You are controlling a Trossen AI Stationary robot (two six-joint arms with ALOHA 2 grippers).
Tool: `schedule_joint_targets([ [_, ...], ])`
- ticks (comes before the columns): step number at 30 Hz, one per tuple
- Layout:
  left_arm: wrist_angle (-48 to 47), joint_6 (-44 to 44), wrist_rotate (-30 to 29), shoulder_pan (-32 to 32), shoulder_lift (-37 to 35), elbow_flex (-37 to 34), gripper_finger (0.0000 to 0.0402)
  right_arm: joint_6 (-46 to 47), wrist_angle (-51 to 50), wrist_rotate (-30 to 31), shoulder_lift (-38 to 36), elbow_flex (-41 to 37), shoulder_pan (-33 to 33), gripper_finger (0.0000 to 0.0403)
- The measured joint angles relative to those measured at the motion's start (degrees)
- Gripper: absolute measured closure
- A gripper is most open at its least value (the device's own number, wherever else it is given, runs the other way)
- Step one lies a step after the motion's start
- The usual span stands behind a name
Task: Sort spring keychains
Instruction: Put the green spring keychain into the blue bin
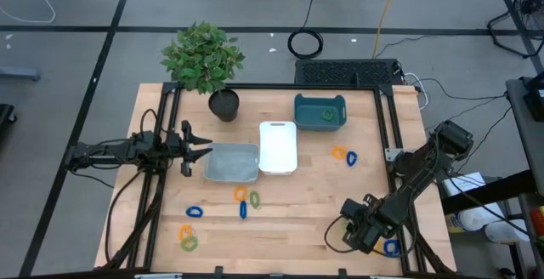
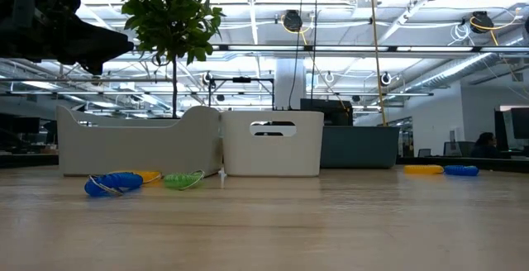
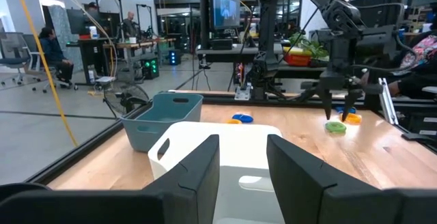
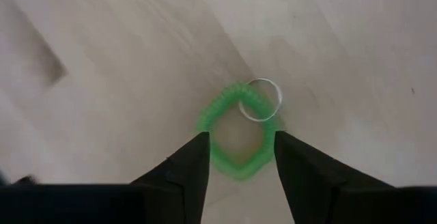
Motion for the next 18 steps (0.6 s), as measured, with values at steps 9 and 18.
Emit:
schedule_joint_targets([
  [9, 0.0, 0.0, 0.0, 0.0, 0.0, 0.0, 0.027, -1.7, -1.9, -0.4, 3.5, 0.0, 0.0, 0.0256],
  [18, 0.0, 0.0, 0.0, 0.0, 0.0, 0.0, 0.027, -3.0, -1.3, -1.5, 5.1, 0.1, -0.1, 0.0262],
])
